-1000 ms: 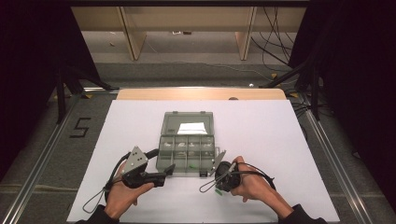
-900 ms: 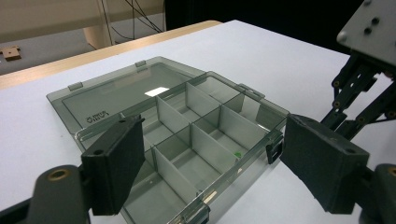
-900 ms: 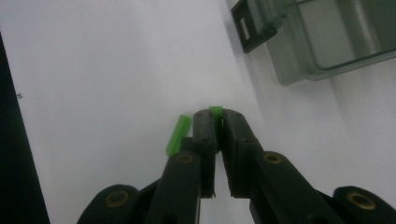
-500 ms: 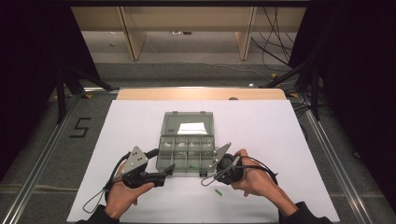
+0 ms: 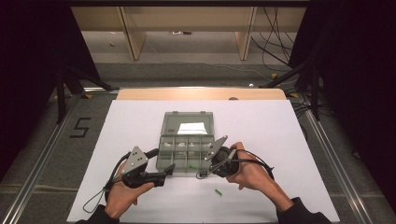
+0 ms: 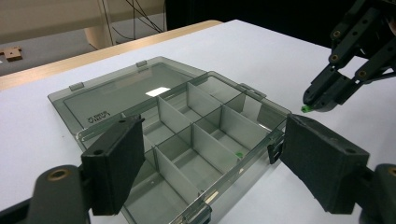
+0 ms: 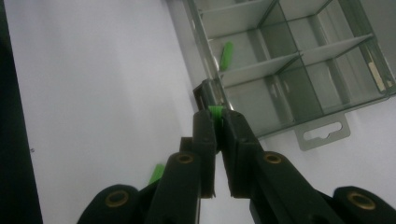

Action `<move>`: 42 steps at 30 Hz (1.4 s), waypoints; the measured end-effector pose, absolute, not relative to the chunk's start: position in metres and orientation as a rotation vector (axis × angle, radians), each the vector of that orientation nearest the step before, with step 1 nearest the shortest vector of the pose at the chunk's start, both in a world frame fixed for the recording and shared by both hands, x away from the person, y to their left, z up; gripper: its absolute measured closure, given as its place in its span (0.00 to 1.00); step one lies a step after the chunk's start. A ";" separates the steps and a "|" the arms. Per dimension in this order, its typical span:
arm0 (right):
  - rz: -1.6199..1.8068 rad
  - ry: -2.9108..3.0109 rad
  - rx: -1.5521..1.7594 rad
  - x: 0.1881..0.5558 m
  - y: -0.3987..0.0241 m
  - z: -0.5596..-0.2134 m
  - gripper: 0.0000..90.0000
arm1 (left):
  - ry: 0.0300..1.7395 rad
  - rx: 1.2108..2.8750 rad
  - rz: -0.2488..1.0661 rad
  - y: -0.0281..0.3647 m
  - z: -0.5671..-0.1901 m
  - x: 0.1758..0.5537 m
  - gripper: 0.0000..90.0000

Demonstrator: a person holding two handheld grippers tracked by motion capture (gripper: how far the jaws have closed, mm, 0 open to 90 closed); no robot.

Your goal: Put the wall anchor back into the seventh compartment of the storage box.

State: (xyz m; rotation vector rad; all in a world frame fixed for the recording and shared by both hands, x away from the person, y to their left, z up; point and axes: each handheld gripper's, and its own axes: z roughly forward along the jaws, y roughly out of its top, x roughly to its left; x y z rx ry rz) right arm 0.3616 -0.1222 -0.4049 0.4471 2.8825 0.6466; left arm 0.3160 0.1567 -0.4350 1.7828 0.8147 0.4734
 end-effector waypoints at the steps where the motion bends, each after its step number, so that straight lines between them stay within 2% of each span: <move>1: 0.647 2.879 0.442 0.363 -0.121 -0.404 0.94 | 0.814 1.784 0.475 0.157 -0.435 0.316 0.23; 19: 0.759 2.819 0.414 0.384 -0.091 -0.394 0.94 | 0.814 1.777 0.478 0.157 -0.435 0.316 0.23; 42: 0.721 2.804 0.438 0.402 -0.071 -0.419 0.94 | 0.802 1.774 0.474 0.158 -0.434 0.316 0.23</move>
